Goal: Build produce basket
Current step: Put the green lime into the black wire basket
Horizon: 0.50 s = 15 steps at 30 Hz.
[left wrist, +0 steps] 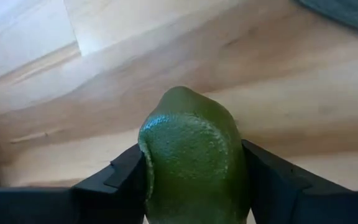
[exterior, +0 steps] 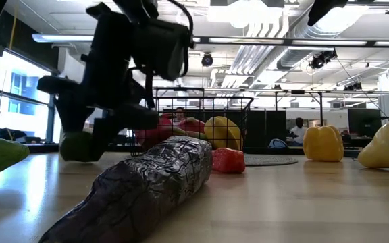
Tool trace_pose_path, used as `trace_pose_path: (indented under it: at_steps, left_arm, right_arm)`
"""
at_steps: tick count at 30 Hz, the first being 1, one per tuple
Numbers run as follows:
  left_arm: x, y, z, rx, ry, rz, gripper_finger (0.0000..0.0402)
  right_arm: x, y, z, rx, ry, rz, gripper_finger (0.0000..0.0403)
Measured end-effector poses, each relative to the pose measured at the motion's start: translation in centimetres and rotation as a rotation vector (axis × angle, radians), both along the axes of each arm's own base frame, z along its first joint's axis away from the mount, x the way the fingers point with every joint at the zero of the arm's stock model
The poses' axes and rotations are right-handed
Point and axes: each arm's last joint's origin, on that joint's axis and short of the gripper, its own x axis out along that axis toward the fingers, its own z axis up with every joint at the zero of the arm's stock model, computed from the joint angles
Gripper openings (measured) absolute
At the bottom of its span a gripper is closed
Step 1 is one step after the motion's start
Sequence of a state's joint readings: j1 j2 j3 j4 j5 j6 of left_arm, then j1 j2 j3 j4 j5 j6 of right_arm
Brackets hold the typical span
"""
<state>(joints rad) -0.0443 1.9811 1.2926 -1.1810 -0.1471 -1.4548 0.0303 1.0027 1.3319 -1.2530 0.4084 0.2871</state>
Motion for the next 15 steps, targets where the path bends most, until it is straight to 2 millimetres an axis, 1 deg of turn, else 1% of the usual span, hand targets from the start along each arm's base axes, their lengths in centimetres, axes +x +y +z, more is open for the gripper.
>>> trace_pose_path:
  at_steps: [5,9,15]
  left_arm:
    - [-0.2,-0.4,2.0,-0.004,-0.072,-0.077,0.0197]
    - [-0.5,-0.4,4.2,0.018,-0.155,-0.127,0.0199]
    - [-1.2,0.7,7.9,0.108,-0.316,-0.204,0.0199]
  right_arm:
    - [0.0,0.1,0.0,0.018,-0.001,0.009,0.0225]
    - [0.0,0.1,0.0,0.059,-0.016,-0.012,0.0225]
    - [0.0,0.1,0.0,0.099,-0.041,-0.064,0.0225]
